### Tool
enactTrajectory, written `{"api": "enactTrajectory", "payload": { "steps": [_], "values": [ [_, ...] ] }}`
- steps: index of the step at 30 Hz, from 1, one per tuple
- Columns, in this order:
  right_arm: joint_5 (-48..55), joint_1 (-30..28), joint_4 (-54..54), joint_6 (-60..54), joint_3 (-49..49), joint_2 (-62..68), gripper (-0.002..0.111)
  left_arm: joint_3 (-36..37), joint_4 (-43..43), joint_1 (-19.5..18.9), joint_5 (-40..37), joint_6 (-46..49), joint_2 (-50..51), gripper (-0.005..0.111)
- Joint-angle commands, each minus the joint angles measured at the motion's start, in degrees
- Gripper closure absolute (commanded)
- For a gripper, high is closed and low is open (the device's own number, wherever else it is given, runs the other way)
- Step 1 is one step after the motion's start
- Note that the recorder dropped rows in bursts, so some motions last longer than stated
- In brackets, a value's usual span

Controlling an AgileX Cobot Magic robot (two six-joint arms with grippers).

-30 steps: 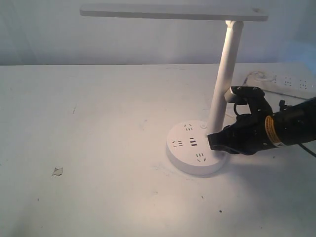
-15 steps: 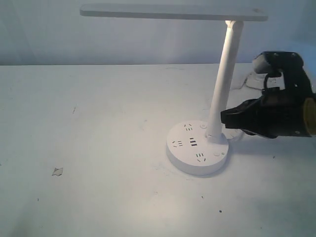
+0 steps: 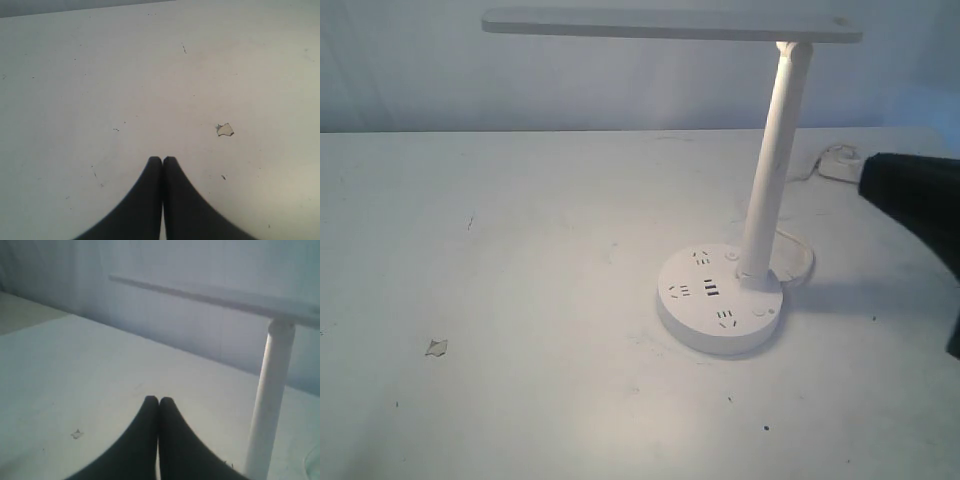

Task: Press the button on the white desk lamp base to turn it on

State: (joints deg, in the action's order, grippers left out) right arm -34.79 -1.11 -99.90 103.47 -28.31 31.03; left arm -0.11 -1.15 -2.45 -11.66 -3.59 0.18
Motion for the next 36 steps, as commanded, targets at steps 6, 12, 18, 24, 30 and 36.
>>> {"api": "enactTrajectory", "payload": {
  "steps": [6,12,18,24,30,36],
  "values": [
    [2.7,0.0,-0.1,-11.6,0.4,-16.0,0.108,0.1,0.3,0.5,0.1,0.0,-0.2,0.107],
    [10.3,0.0,-0.1,-15.0,3.0,-20.1,0.108,0.1,0.3,0.5,0.1,0.0,-0.2,0.107],
    [10.5,0.0,10.6,-9.9,3.6,-20.2,0.108,0.1,0.3,0.5,0.1,0.0,-0.2,0.107],
    [17.0,0.0,49.6,-16.0,3.7,-20.2,0.108,0.1,0.3,0.5,0.1,0.0,-0.2,0.107],
    [22.0,0.0,61.9,-44.0,5.2,-20.2,0.108,0.1,0.3,0.5,0.1,0.0,-0.2,0.107],
    [38.5,0.0,62.0,-64.3,12.9,-20.2,0.108,0.1,0.3,0.5,0.1,0.0,-0.2,0.107]
  ]
}}
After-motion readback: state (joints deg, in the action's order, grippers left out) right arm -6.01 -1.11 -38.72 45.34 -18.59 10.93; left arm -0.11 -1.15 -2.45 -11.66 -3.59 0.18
